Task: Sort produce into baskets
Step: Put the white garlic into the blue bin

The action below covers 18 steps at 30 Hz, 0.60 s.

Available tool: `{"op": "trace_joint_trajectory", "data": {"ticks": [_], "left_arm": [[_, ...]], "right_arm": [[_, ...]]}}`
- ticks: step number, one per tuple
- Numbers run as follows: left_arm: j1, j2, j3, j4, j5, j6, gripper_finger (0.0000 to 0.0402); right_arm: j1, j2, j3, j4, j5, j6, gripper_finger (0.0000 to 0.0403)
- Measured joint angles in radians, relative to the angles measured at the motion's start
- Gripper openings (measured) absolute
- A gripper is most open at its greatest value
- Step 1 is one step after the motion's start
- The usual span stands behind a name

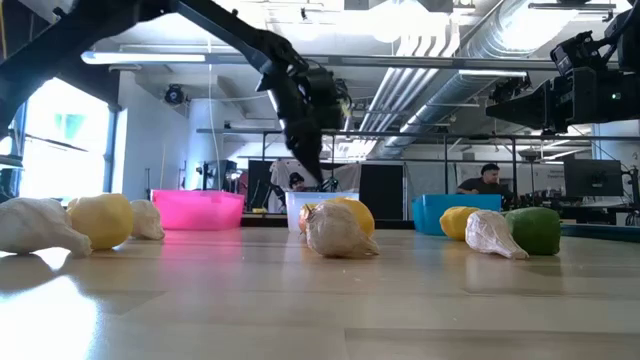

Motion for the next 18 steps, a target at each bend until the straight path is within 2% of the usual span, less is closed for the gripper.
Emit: {"op": "trace_joint_trajectory", "data": {"ticks": [2,7,11,18], "left_arm": [[-0.004,-0.037,-0.050,0.099,0.039,-0.059,0.0006],[-0.040,-0.166,-0.270,0.477,0.048,-0.191,0.0007],[-0.074,-0.279,-0.479,0.774,0.033,-0.286,0.0001],[-0.117,-0.476,-0.820,1.116,0.019,-0.340,0.0000]], "right_arm": [[0.000,0.000,0.000,0.000,0.000,0.000,0.0000],[0.000,0.000,0.000,0.000,-0.004,0.002,0.0000],[0.000,0.001,0.000,0.012,-0.085,0.080,0.0000],[0.000,0.006,0.000,0.013,-0.090,0.138,0.0000]]}}
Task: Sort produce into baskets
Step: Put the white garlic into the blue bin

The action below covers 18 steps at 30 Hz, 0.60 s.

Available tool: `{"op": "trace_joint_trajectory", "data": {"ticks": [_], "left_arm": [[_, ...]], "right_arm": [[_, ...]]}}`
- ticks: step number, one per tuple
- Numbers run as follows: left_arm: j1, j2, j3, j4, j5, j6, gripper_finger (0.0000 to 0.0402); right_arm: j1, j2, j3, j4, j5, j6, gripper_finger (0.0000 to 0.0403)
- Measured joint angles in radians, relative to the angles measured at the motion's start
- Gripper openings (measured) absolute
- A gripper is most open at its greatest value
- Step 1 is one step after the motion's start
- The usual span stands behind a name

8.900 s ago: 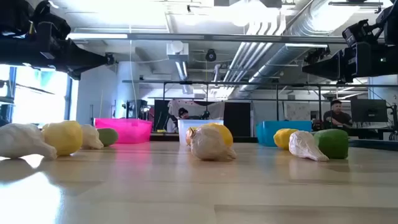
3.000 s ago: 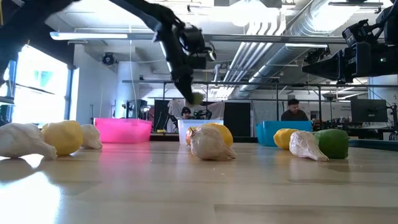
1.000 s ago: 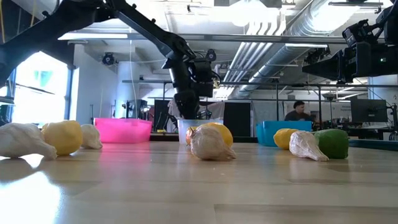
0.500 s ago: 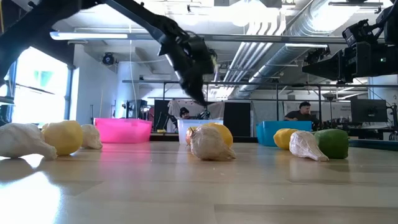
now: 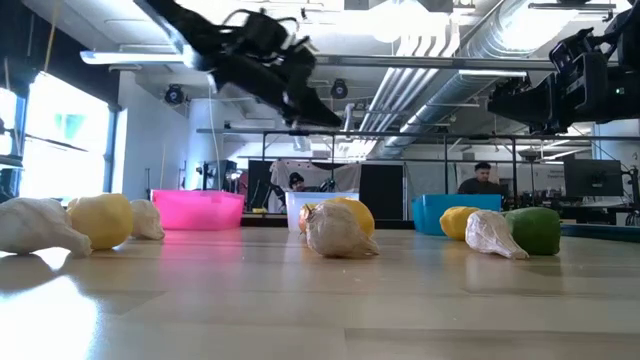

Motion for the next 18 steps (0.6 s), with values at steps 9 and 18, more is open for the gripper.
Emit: {"op": "trace_joint_trajectory", "data": {"ticks": [9,18], "left_arm": [[-0.020,-0.142,-0.374,0.464,0.005,-0.109,0.0000],[-0.026,-0.181,-0.612,0.798,0.006,-0.193,0.0000]], "right_arm": [[0.000,0.000,0.000,0.001,0.001,-0.007,0.0000],[0.000,0.000,0.000,0.001,0.001,-0.007,0.0000]]}}
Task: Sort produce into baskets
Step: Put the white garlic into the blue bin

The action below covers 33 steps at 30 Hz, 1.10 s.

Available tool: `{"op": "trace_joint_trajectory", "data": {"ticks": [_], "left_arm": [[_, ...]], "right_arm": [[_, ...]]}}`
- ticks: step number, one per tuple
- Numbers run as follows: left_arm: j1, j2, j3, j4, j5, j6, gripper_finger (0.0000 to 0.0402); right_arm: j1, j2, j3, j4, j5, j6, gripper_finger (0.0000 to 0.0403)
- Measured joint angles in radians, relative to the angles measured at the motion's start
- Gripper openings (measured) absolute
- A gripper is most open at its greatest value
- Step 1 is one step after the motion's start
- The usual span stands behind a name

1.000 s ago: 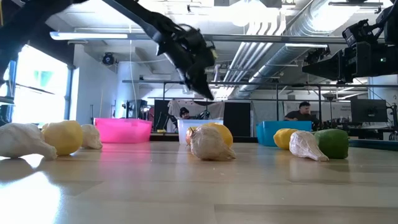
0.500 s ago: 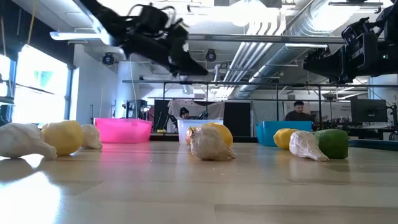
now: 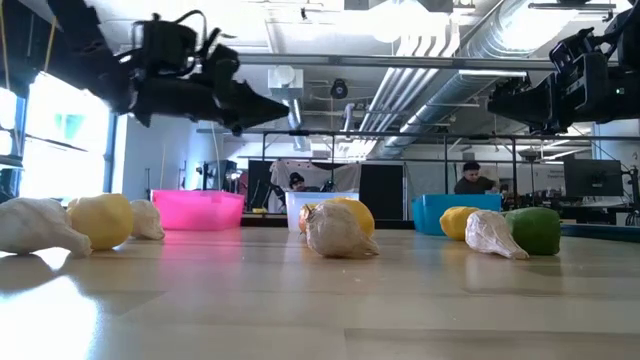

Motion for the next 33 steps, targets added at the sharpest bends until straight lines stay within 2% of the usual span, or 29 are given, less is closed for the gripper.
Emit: {"op": "trace_joint_trajectory", "data": {"ticks": [6,10,16,20,24,28,33], "left_arm": [[-0.014,0.000,-0.119,0.232,-0.001,0.001,0.0000],[-0.025,0.000,-0.172,0.319,-0.001,0.001,0.0000],[-0.039,0.001,-0.203,0.315,0.005,0.003,0.0000],[-0.039,0.001,-0.203,0.269,0.005,0.002,0.0000],[-0.039,0.002,-0.203,0.260,0.001,0.003,0.0000],[-0.039,0.002,-0.203,0.260,0.001,0.025,0.0000],[-0.039,0.002,-0.203,0.260,0.000,0.037,0.0000]], "right_arm": [[0.000,0.000,0.000,0.000,0.002,0.000,0.0000],[0.000,0.000,0.000,0.003,0.003,0.033,0.0000],[0.000,0.017,0.000,0.076,0.086,0.161,0.0001],[0.000,0.078,0.000,0.079,0.084,0.183,0.0001],[0.000,0.179,0.000,0.156,0.075,0.186,0.0002],[0.024,0.299,0.000,0.266,0.073,0.185,0.0033],[0.087,0.452,0.000,0.350,0.141,0.225,0.0115]]}}
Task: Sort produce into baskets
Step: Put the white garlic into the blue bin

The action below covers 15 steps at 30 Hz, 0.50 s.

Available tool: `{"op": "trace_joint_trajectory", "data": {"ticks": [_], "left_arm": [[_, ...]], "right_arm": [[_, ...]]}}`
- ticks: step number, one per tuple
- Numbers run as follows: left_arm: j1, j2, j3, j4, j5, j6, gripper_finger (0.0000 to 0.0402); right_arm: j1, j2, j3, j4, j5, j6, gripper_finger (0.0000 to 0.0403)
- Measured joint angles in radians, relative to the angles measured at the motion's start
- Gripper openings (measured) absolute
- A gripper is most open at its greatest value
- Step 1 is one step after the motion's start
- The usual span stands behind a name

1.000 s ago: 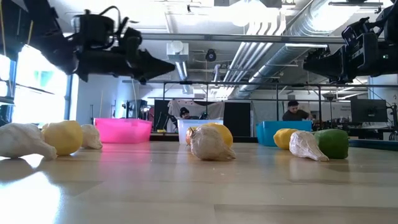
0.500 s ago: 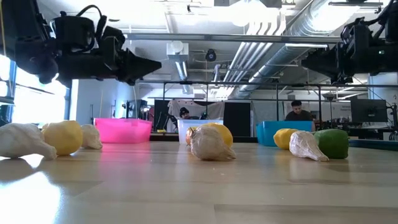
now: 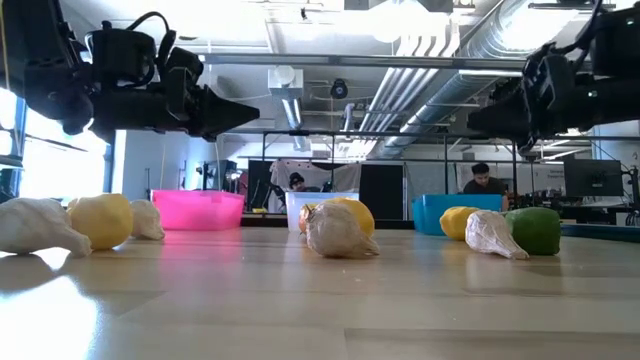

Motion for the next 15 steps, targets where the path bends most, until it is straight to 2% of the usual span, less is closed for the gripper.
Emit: {"op": "trace_joint_trajectory", "data": {"ticks": [4,8,11,15], "left_arm": [[0.000,0.000,0.000,0.000,-0.001,0.000,0.0000],[0.000,0.000,0.000,0.007,-0.002,-0.006,0.0000],[0.000,0.000,0.000,0.006,-0.006,-0.006,0.0000],[0.000,0.000,0.000,0.006,-0.047,-0.006,0.0000]], "right_arm": [[0.053,0.114,0.028,0.001,0.084,0.035,0.0181],[0.093,0.226,0.083,0.003,0.127,0.053,0.0229],[0.111,0.323,0.135,0.004,0.129,0.067,0.0246],[0.127,0.476,0.214,0.004,0.129,0.078,0.0250]]}}
